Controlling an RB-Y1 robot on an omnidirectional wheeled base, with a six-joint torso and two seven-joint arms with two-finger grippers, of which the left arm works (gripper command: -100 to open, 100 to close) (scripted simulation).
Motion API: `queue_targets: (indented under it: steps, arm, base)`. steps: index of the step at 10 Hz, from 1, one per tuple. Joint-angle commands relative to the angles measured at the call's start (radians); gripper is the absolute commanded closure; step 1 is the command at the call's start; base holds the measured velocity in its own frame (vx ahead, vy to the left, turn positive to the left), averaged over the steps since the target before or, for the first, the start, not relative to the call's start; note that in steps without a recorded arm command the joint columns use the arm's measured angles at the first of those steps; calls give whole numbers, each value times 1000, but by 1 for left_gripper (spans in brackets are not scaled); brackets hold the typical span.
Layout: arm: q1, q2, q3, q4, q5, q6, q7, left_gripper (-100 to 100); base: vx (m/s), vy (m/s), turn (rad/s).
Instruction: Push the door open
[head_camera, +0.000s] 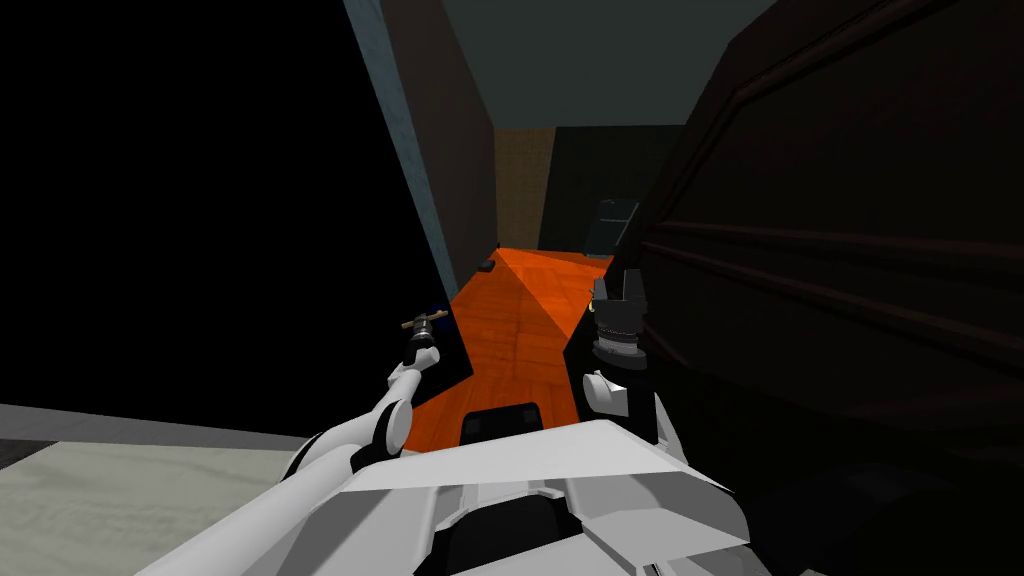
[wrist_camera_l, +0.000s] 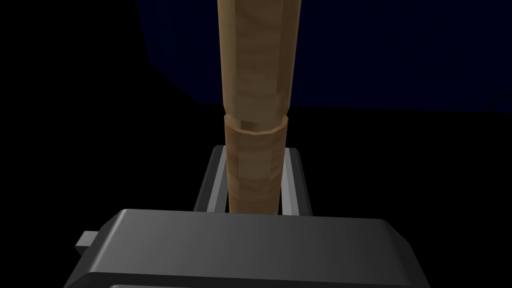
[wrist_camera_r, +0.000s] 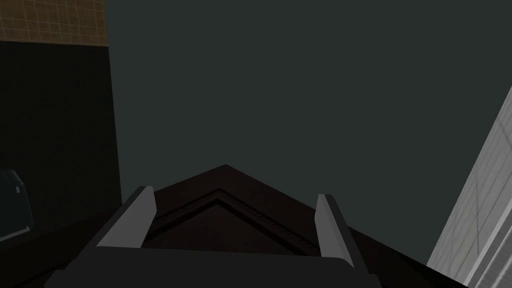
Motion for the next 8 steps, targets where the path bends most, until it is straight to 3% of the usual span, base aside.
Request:
queue_targets:
  steps: [1,8]
  arm:
    - [-3,8,-7,7,6,-4,4,100]
    - [-18,45,-40,55,36,-24,24,100]
  base:
    - [198,-33,157]
    - [197,-56,167]
